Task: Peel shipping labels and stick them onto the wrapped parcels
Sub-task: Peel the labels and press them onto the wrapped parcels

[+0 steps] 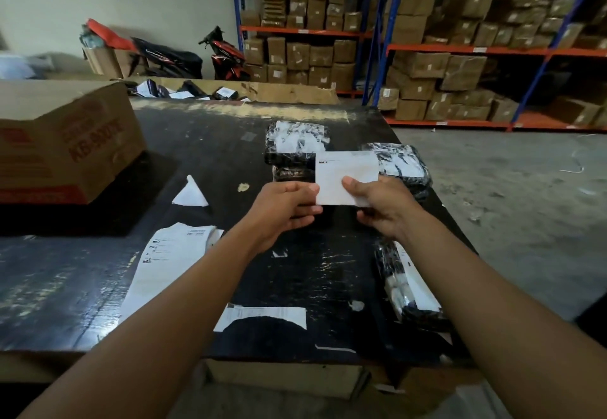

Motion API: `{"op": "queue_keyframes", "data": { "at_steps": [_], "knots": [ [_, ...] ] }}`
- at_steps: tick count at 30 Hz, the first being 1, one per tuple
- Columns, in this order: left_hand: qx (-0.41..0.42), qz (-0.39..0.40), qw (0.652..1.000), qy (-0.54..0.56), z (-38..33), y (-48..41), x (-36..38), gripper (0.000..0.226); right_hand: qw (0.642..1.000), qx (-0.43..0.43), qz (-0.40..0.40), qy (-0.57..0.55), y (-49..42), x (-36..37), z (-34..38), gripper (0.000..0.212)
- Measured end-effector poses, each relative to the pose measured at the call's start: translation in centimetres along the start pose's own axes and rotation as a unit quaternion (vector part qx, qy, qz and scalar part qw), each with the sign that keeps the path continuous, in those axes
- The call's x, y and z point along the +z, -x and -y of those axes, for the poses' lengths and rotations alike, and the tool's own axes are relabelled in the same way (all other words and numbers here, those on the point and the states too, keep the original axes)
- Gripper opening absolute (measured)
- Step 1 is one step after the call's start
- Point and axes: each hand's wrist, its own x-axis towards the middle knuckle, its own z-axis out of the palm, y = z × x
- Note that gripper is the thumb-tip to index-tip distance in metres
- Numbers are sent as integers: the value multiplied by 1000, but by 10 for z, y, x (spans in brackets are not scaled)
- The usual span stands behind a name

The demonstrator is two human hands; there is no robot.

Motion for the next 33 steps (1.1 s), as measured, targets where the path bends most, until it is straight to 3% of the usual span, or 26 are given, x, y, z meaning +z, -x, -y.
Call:
{"op": "queue_keyframes", "data": {
  "at_steps": [17, 28, 33],
  "knots": [
    [24, -37, 999, -16, 10, 5, 12, 8, 1000, 5, 17, -6, -14, -10, 3, 16],
    [42, -9, 999, -14, 5, 5, 19, 14, 1000, 11, 10, -13, -11, -13, 4, 16],
    [40, 23, 998, 49, 4, 9, 23, 19, 999, 32, 16, -34, -10, -9, 0, 18]
  ]
}}
